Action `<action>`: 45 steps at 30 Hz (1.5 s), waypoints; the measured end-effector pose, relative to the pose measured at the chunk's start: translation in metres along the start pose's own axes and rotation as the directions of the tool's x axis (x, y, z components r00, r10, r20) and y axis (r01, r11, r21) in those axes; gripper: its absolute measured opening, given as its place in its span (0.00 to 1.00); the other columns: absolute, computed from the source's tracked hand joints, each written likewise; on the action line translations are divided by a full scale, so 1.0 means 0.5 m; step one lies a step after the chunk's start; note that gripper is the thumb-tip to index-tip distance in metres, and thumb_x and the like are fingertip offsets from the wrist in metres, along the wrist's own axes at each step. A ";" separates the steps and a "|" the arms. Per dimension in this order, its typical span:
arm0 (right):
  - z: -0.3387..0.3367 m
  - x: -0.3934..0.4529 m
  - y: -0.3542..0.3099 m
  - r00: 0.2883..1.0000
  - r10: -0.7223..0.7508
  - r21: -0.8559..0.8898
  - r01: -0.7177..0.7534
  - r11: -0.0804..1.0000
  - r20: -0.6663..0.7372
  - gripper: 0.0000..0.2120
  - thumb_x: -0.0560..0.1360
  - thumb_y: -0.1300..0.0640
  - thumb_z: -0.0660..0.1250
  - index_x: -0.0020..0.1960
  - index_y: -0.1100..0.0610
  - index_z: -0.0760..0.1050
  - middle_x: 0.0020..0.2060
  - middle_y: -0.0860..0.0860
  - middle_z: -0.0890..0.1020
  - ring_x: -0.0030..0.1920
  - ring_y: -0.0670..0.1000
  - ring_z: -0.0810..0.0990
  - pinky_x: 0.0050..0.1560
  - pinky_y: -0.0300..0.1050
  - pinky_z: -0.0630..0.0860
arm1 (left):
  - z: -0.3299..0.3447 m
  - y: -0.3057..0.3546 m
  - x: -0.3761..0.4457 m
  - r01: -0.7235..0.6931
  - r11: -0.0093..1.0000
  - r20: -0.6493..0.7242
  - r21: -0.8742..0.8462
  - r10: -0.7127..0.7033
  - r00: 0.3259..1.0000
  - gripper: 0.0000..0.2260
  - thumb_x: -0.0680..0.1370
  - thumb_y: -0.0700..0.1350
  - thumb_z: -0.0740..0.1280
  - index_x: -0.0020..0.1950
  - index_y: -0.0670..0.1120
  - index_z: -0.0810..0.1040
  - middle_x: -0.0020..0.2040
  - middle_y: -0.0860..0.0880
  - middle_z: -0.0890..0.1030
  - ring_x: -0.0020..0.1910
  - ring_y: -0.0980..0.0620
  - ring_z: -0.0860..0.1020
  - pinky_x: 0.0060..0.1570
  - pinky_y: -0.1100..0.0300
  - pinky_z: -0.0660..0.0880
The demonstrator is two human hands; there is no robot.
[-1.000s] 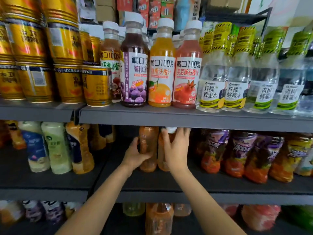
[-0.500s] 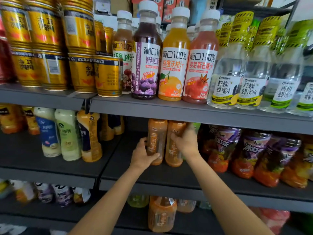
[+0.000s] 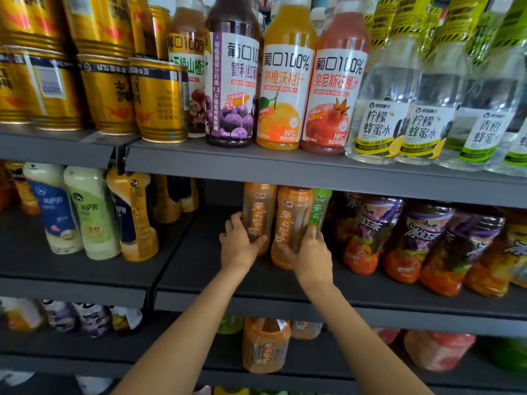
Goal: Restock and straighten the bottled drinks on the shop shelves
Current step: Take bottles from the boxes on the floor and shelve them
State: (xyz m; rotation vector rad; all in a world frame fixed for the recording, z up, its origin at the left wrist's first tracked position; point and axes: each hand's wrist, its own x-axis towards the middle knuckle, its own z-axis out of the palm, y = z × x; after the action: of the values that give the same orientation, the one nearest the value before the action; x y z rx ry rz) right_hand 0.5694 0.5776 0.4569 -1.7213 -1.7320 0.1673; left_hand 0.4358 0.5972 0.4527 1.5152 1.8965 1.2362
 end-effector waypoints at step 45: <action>0.500 -0.941 -0.679 -0.237 -0.610 0.571 0.694 0.438 0.756 0.13 0.77 0.56 0.61 0.60 0.58 0.70 0.58 0.56 0.73 0.61 0.56 0.71 0.58 0.45 0.70 | -0.850 -0.852 -1.008 0.820 0.512 -0.130 0.255 -0.823 0.554 0.13 0.77 0.42 0.62 0.62 0.43 0.74 0.59 0.46 0.78 0.58 0.49 0.76 0.56 0.61 0.70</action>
State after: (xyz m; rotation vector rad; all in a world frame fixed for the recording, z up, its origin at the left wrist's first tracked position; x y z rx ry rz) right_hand 0.1013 0.1941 0.2756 -0.1080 -3.3883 0.7792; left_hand 0.0351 -0.0360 0.2189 0.4825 2.4062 0.4938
